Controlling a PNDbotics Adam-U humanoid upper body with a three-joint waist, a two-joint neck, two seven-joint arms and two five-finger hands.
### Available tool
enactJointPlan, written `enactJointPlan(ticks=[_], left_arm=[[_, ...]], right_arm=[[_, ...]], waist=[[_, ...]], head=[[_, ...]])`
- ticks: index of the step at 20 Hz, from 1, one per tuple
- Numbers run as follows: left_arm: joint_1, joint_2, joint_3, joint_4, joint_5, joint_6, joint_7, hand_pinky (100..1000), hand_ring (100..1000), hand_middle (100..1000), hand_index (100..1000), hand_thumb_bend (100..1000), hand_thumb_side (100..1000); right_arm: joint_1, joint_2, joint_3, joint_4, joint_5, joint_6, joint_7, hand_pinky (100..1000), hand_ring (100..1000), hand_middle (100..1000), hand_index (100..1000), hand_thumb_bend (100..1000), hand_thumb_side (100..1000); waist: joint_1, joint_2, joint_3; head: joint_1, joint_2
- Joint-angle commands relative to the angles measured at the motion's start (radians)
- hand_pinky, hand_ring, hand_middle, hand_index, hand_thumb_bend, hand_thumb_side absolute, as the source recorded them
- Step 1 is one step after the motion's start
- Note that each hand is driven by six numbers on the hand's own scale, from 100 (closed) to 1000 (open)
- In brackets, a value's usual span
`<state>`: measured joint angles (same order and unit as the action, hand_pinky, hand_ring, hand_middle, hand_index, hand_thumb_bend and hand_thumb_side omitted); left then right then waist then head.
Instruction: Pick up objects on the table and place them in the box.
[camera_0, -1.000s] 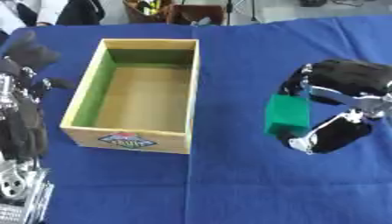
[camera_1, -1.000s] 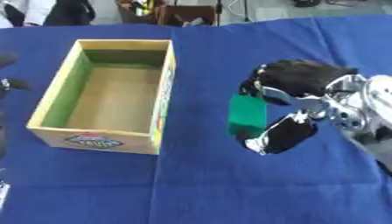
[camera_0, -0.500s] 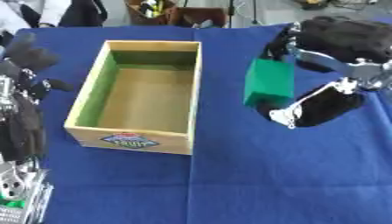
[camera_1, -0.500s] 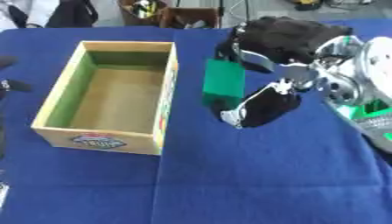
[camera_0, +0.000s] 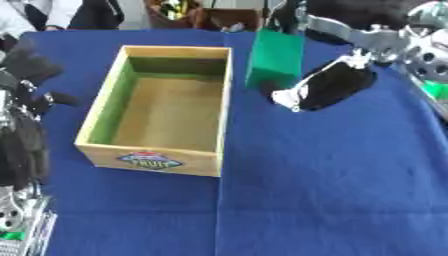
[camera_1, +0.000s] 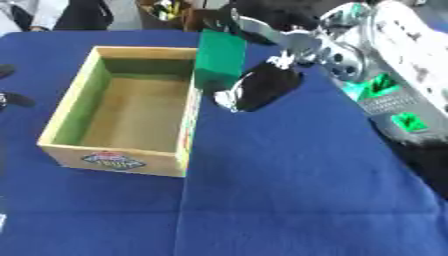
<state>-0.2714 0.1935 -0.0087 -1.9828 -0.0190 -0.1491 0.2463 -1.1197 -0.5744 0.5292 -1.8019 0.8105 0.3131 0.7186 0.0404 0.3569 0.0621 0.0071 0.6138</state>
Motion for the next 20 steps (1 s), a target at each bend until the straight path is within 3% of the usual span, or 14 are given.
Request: enactJointPlan(ticks=[1,11,12,13,20], left_arm=[[-0.006,0.011,-0.005,-0.017,0.002,-0.001,-0.005,497,767,883,732,100,986],[-0.014,0.004,-0.012,-0.017,0.010,0.000,-0.013,496,768,885,732,100,988],[-0.015,0.003,-0.012,-0.017,0.010,0.000,-0.014,496,768,886,732,100,1000],[-0.015,0.002,-0.013,-0.017,0.011,0.001,-0.015,496,768,885,732,100,989],[-0.021,-0.001,-0.016,-0.017,0.014,0.001,-0.019,496,769,887,732,100,992]], right_arm=[[-0.040,0.048,-0.023,0.061,0.033,-0.006,-0.024,783,759,386,498,100,500],[-0.106,0.268,-0.065,0.324,0.119,-0.016,-0.109,805,759,373,492,100,495],[-0.111,0.290,-0.070,0.352,0.130,-0.017,-0.119,807,760,372,492,100,540],[-0.115,0.309,-0.074,0.379,0.141,-0.020,-0.130,807,759,372,492,100,493],[-0.138,0.426,-0.101,0.551,0.208,-0.036,-0.196,811,758,369,489,100,478]], waist=[[-0.002,-0.025,0.003],[0.000,-0.016,0.025],[0.000,-0.015,0.028],[-0.001,-0.013,0.032],[-0.006,0.001,0.053]], head=[[-0.005,-0.006],[-0.029,-0.017],[-0.031,-0.018],[-0.033,-0.019],[-0.047,-0.027]])
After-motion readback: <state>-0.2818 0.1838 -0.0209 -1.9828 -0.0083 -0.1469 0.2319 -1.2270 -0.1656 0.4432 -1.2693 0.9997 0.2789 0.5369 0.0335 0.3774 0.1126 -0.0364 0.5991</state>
